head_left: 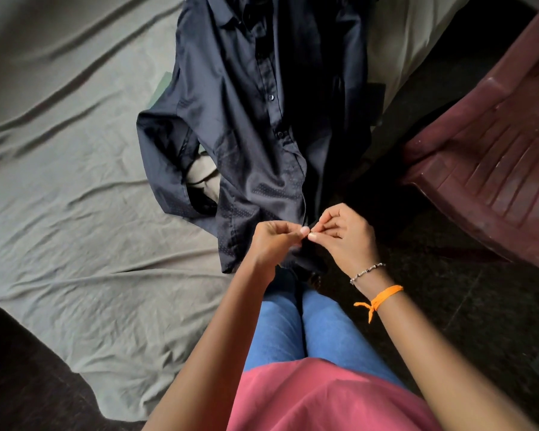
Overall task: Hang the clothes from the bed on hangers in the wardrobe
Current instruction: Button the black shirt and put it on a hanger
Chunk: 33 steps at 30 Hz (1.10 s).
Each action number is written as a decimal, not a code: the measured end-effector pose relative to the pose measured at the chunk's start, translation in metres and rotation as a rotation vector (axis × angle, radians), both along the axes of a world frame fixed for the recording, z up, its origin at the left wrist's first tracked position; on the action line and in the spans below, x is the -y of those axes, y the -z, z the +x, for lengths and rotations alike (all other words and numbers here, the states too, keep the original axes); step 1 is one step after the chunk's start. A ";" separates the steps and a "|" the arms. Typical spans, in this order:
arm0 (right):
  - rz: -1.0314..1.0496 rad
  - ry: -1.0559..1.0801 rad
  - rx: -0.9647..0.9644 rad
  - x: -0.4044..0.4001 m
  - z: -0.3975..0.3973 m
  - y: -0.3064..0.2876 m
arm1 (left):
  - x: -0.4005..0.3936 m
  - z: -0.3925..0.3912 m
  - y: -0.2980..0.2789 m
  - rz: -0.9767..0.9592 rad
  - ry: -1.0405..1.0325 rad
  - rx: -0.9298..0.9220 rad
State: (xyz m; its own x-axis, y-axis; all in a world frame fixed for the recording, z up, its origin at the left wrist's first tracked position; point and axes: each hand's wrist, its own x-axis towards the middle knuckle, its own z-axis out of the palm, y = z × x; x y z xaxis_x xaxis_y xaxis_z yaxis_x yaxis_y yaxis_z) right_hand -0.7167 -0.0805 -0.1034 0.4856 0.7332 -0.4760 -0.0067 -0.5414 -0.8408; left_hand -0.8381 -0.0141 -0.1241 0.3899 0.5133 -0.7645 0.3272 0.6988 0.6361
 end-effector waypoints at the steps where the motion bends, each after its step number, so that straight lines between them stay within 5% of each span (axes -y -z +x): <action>1: -0.023 -0.010 -0.140 -0.003 0.007 -0.001 | -0.004 -0.003 0.001 -0.016 0.042 0.037; 4: -0.149 -0.129 -0.391 -0.019 0.024 0.003 | -0.016 -0.005 0.001 -0.032 0.188 0.030; 8: -0.261 -0.344 -0.109 -0.051 0.032 0.012 | -0.048 0.005 0.014 0.306 0.309 -0.325; 17: -0.190 -0.398 -0.062 -0.155 0.058 0.008 | -0.166 0.057 -0.014 0.389 0.156 -0.246; 24: -0.066 -0.311 0.017 -0.294 0.131 0.004 | -0.271 0.103 -0.023 0.525 -0.027 -0.351; 29: 0.146 -0.392 0.300 -0.428 0.169 -0.010 | -0.350 0.141 -0.019 0.570 -0.251 -0.654; 33: 0.451 -0.623 0.694 -0.524 0.163 -0.013 | -0.398 0.162 -0.006 0.528 -0.285 -0.659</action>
State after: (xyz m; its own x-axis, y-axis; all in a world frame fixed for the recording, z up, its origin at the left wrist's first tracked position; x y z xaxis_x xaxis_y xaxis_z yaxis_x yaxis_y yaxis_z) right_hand -0.5538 0.4435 -0.0902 0.0217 0.9892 0.1447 0.7299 0.0832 -0.6784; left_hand -0.6759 0.3843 -0.1186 -0.2415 0.8727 -0.4244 0.5989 0.4782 0.6424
